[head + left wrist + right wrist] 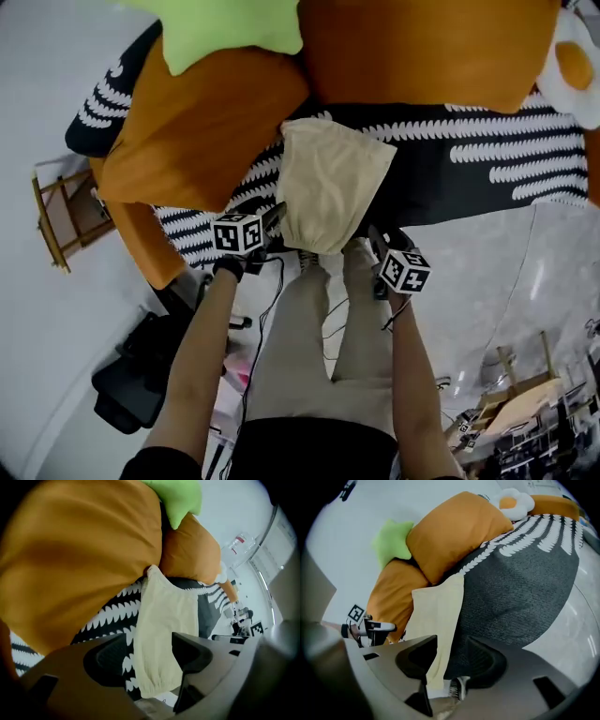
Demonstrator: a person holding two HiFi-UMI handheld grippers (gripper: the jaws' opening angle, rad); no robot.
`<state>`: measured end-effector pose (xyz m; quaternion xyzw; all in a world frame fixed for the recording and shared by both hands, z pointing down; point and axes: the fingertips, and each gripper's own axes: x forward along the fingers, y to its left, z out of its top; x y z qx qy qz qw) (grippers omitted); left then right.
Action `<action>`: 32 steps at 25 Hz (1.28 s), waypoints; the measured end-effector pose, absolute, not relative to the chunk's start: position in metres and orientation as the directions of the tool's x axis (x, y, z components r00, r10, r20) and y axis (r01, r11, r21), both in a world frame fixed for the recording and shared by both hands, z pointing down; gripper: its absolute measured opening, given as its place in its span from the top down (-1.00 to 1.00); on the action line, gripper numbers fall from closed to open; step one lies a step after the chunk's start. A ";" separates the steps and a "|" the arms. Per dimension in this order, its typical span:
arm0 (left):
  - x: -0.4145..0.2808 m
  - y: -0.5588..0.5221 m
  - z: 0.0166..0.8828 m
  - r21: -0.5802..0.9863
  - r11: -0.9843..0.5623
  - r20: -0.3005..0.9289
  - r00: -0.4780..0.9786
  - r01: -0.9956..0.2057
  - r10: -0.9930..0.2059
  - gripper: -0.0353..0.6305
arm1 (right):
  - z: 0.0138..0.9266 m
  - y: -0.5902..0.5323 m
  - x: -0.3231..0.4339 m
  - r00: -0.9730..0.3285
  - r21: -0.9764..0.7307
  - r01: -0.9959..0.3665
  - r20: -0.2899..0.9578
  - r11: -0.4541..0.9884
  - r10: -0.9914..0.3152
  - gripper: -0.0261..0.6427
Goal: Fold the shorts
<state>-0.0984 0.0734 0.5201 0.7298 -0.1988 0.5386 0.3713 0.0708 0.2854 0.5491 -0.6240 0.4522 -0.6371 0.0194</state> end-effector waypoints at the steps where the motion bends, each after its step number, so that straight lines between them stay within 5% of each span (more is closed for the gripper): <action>1: -0.090 0.066 0.525 0.315 -0.667 0.938 0.327 -0.675 0.111 -0.03 | 0.552 0.280 0.066 -0.224 -0.600 -0.550 0.776 -0.580 -0.590 0.29; 8: -0.068 0.045 0.561 0.310 -0.771 0.943 0.280 -0.556 0.177 -0.03 | 0.574 0.242 0.054 -0.143 -0.561 -0.530 0.798 -0.636 -0.585 0.37; 11: -0.062 0.064 0.572 0.412 -0.741 0.907 0.317 -0.531 0.277 0.21 | 0.580 0.237 0.046 -0.110 -0.547 -0.524 0.804 -0.653 -0.585 0.38; 17: -0.053 0.060 0.594 0.426 -0.794 0.903 0.256 -0.434 0.345 0.09 | 0.601 0.200 0.041 -0.036 -0.506 -0.511 0.820 -0.695 -0.571 0.35; 22: -0.068 0.062 0.604 0.510 -0.767 0.856 0.313 -0.390 0.410 0.23 | 0.609 0.196 0.038 -0.028 -0.472 -0.526 0.841 -0.708 -0.540 0.36; 29: -0.085 0.046 0.612 0.454 -0.797 0.884 0.310 -0.398 0.349 0.41 | 0.621 0.174 0.003 -0.099 -0.439 -0.613 0.867 -0.656 -0.488 0.55; 32: -0.083 0.049 0.608 0.389 -0.814 0.914 0.290 -0.431 0.283 0.72 | 0.614 0.187 0.012 -0.121 -0.445 -0.607 0.871 -0.659 -0.477 0.79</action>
